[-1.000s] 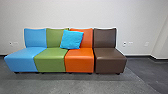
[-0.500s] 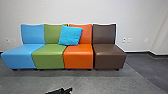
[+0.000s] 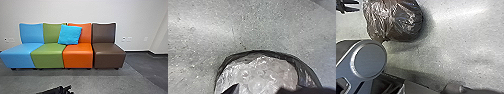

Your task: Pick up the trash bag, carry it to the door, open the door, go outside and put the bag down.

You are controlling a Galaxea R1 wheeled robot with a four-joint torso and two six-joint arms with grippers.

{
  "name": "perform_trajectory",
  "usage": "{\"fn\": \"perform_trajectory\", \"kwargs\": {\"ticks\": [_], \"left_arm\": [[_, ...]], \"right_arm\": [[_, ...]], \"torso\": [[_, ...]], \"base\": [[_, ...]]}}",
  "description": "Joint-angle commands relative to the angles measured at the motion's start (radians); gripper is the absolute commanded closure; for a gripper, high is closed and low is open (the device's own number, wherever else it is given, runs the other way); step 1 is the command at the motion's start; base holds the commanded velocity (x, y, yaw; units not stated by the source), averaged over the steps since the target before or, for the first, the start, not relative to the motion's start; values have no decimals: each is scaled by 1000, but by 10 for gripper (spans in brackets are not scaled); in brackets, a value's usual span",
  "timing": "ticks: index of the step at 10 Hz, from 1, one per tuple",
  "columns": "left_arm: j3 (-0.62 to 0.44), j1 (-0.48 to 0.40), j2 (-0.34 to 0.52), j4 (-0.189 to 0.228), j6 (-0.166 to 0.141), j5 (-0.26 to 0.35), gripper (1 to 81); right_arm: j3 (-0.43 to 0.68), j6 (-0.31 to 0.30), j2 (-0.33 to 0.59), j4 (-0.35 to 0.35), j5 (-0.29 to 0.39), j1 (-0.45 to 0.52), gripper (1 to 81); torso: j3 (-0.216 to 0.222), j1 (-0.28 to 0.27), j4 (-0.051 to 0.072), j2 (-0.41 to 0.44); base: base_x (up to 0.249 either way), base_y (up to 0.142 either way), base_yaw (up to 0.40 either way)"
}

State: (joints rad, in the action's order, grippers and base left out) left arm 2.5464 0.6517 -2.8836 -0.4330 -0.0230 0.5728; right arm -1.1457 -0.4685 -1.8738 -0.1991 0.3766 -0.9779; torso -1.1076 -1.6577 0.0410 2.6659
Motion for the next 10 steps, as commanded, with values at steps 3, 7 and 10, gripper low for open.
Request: {"fn": "perform_trajectory", "kwargs": {"ticks": [3,7,10], "left_arm": [[97,-146,-102,-12,3,50,10],[112,-111,-108,-13,14,-13,10],[112,-33,-134,-23,8,-96,10]], "right_arm": [[5,-2,16,15,41,76,10],[-6,-13,-6,12,54,76,10],[-11,-13,-7,15,54,76,10]], "torso": [[-144,0,-45,0],[-148,-1,-34,0],[-151,-1,-34,0]], "base": [[0,0,0],[0,0,0],[0,0,0]]}}
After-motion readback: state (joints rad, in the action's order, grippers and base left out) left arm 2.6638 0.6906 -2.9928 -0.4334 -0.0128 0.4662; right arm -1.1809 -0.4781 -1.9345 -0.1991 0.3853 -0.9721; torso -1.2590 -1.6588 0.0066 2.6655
